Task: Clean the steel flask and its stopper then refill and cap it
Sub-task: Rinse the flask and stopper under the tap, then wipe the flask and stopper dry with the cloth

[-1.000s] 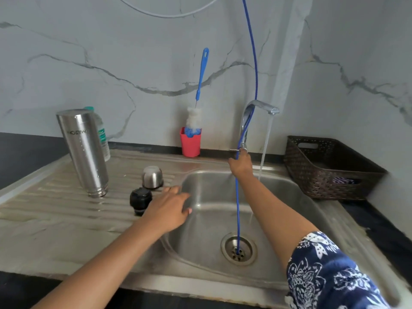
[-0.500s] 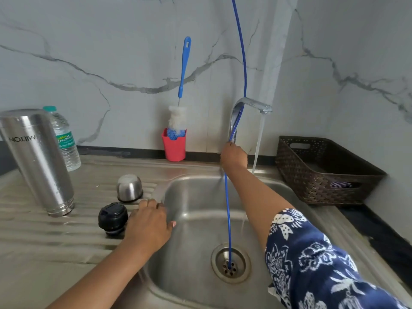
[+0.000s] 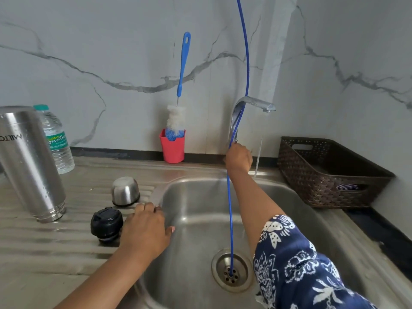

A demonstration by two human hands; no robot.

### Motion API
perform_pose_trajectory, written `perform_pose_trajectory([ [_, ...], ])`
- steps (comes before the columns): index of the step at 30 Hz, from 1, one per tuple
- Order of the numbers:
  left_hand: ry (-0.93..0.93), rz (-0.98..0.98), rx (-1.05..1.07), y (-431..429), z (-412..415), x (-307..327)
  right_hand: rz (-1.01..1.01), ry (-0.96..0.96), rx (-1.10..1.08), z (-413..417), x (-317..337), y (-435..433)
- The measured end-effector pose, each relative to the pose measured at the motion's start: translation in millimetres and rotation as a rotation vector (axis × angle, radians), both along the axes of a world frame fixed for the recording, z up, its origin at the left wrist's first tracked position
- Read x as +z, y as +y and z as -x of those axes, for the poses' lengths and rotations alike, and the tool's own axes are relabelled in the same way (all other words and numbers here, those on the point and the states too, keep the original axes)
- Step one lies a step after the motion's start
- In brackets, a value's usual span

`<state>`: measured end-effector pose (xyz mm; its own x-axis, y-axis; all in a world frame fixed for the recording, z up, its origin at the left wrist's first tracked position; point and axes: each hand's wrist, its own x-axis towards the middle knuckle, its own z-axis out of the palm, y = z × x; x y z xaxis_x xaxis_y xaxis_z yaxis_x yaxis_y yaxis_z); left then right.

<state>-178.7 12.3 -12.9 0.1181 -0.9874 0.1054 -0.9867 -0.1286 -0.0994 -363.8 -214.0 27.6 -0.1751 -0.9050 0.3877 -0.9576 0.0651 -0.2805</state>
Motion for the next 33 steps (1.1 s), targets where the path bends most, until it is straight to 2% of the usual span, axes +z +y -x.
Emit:
perform_pose_trajectory([
  [3,0.012,-0.007,0.004,0.0,0.6,0.6,-0.002,-0.145,-0.018,-4.7,-0.3,3.5],
  [7,0.027,-0.024,0.006,1.8,0.6,2.9,-0.054,-0.239,-0.017,-5.8,9.0,13.7],
  [14,0.051,-0.065,-0.003,6.6,2.4,3.9,-0.245,-0.393,0.12,-13.0,19.4,68.0],
  [19,0.135,-0.057,-0.031,17.6,1.6,9.9,-0.326,-0.287,0.248,-21.6,-5.3,137.5],
  [22,0.234,-0.043,-0.082,33.4,-2.7,21.1,-0.3,-0.273,0.325,-21.8,-6.8,172.9],
  [25,0.326,0.06,-0.131,62.8,-12.0,35.9,-0.256,-0.238,0.435,-26.0,-3.4,200.0],
  [27,0.366,0.153,-0.123,86.4,-24.6,40.9,-0.263,-0.171,0.504,-30.7,-3.6,215.0],
  [30,0.346,0.259,-0.052,119.1,-56.3,39.9,-0.419,-0.008,0.632,-39.2,-9.5,228.2],
  [33,0.361,0.275,0.058,134.9,-87.1,30.9,-0.49,0.148,0.668,-48.6,-17.7,230.5],
])
